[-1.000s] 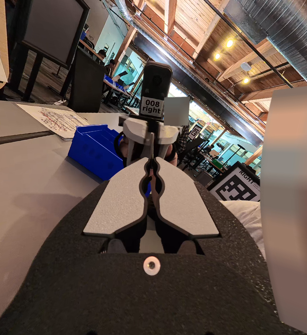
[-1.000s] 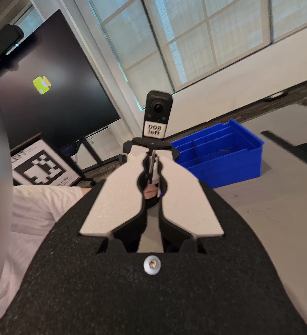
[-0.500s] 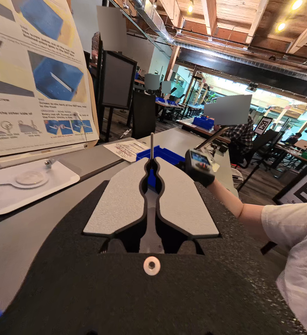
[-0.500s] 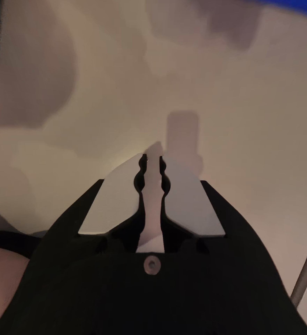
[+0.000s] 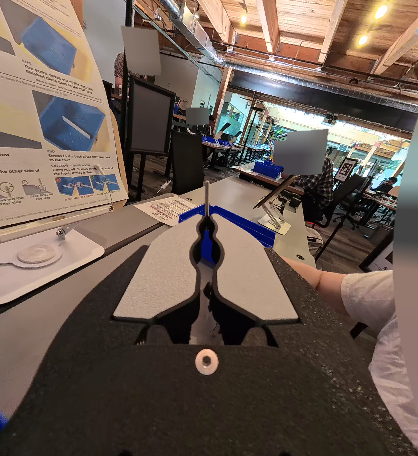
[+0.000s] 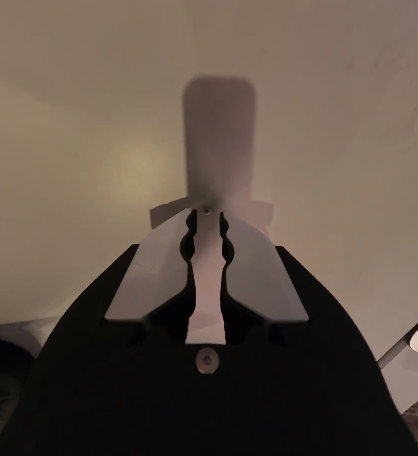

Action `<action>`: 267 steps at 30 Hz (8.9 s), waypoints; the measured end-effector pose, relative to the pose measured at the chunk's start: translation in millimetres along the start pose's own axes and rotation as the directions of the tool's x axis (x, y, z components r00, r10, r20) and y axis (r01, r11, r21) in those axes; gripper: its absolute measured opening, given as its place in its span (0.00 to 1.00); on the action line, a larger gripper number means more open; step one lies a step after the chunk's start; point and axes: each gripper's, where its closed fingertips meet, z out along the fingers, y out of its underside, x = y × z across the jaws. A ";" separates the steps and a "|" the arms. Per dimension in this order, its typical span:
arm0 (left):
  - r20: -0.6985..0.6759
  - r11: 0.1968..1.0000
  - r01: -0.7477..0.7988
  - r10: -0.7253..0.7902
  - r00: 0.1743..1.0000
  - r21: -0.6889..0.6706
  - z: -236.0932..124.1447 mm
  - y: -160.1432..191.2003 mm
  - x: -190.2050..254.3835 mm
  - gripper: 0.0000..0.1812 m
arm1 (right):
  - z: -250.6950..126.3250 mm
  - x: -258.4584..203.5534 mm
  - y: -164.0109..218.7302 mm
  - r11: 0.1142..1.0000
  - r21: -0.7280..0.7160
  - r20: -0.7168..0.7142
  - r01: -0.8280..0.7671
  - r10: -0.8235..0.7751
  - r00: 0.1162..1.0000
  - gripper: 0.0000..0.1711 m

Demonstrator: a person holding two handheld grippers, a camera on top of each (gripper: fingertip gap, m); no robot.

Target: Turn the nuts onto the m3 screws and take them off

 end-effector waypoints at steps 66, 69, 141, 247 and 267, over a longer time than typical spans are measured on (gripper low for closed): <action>0.393 0.909 -0.113 0.282 0.876 -0.401 24.0 75.3 -68.8 0.01 | -92.4 73.0 11.7 0.946 -0.103 -0.603 -0.309 0.188 0.775 0.03; 0.444 0.871 -0.124 0.359 0.821 -0.476 21.8 85.8 -82.5 0.01 | -118.3 73.7 15.7 0.944 -0.027 -0.628 -0.330 0.240 0.740 0.03; -0.156 0.401 -0.680 0.783 0.602 -0.614 70.0 146.5 7.6 0.01 | -170.6 55.1 -44.6 0.920 0.370 -0.542 0.126 0.104 0.834 0.03; -0.016 0.651 -0.561 0.646 0.763 -0.511 84.0 144.8 -2.5 0.01 | -168.3 76.0 -40.8 0.730 0.580 -0.218 -0.362 0.567 0.794 0.03; -0.086 0.790 -0.498 0.503 0.860 -0.358 80.8 122.8 21.9 0.01 | -209.9 68.2 -50.9 0.700 0.705 -0.318 -0.109 0.451 0.834 0.09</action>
